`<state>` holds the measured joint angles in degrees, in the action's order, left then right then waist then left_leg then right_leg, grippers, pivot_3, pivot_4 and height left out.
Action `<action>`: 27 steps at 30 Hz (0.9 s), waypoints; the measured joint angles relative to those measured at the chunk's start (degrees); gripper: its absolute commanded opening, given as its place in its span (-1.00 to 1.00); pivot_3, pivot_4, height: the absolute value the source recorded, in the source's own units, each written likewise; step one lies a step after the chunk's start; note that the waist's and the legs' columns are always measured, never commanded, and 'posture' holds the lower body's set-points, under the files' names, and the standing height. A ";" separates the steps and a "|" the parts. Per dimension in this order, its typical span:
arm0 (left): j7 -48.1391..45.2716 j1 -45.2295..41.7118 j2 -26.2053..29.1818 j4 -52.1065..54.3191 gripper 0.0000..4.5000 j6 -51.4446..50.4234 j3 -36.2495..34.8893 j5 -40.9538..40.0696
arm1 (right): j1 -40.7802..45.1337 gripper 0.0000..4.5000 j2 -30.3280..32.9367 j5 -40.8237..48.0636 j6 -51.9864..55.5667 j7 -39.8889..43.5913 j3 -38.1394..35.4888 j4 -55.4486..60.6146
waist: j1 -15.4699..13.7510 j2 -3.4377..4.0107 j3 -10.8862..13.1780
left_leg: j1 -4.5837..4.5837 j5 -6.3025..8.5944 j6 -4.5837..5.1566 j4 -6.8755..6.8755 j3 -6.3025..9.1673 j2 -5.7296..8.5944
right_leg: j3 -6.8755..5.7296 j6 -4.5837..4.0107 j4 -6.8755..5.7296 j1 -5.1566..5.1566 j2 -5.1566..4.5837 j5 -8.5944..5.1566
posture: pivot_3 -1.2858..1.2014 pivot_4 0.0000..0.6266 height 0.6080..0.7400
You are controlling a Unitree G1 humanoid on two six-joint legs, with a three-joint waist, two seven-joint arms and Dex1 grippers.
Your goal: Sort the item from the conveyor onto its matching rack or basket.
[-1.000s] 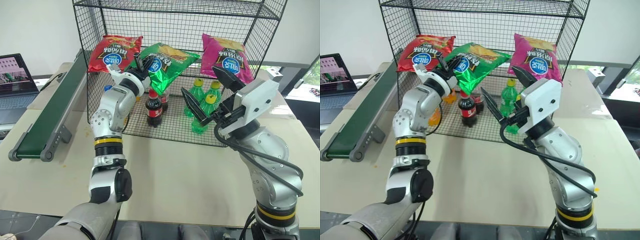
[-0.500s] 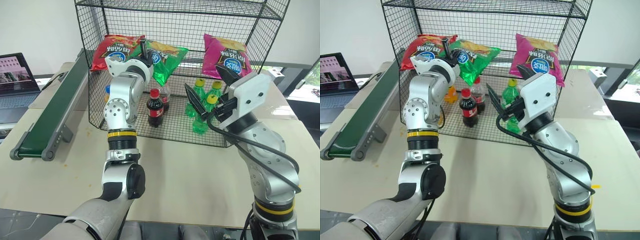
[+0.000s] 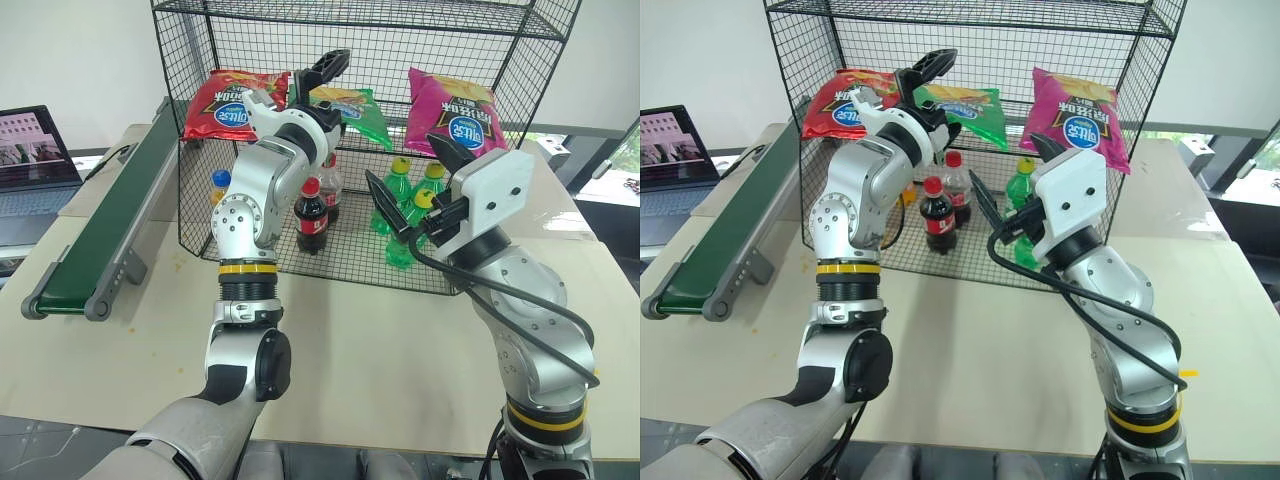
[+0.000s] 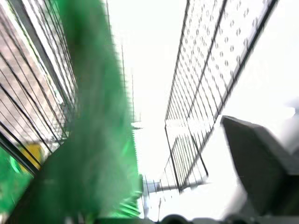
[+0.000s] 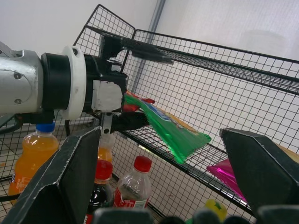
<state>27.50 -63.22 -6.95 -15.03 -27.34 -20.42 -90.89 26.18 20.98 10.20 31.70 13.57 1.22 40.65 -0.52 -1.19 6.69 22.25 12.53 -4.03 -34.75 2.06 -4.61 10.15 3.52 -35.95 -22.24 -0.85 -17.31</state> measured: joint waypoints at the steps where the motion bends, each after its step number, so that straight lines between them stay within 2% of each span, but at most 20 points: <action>1: 0.29 0.35 0.00 0.88 0.95 -0.76 0.43 -0.49 | 0.00 1.00 -0.02 0.00 0.00 0.00 -0.02 -0.02 | 0.00 0.00 0.00 | 0.00 0.00 0.00 0.00 0.00 0.00 | 0.00 0.00 0.00 0.00 0.00 0.00 | 0.03 -0.52 1.00; 13: 7.92 10.07 2.24 7.98 0.95 -5.63 0.44 -8.60 | -0.16 1.00 -0.31 0.14 -0.04 0.69 -0.12 -0.86 | -0.04 0.01 0.00 | 0.00 -0.10 -0.16 -0.04 0.02 0.00 | 0.00 0.00 -0.06 0.00 0.00 0.00 | 0.03 -0.52 1.00; 23: 6.50 8.62 4.30 6.22 0.95 -9.85 0.48 -9.93 | -0.15 1.00 -1.12 0.15 -0.66 1.42 -0.02 -2.57 | -0.06 0.01 0.00 | -0.01 -0.10 -0.16 -0.01 0.03 0.01 | -0.01 0.00 -0.05 0.00 0.00 0.00 | 0.03 -0.52 1.00; 27: 8.36 10.96 5.78 7.76 0.95 -13.01 1.63 -12.89 | -0.16 1.00 -1.19 0.13 -0.66 1.38 -0.04 -2.54 | 0.03 0.01 -0.01 | -0.01 -0.11 -0.18 -0.01 0.04 0.00 | 0.00 0.00 -0.07 0.00 0.00 0.00 | 0.03 -0.52 1.00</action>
<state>35.86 -52.26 -1.16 -7.27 -40.34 -18.80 -103.78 26.03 19.79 10.33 31.05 14.95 1.17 38.11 -0.49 -1.17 6.68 22.24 12.41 -4.21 -34.76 2.10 -4.61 10.15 3.52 -36.02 -22.25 -0.85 -17.31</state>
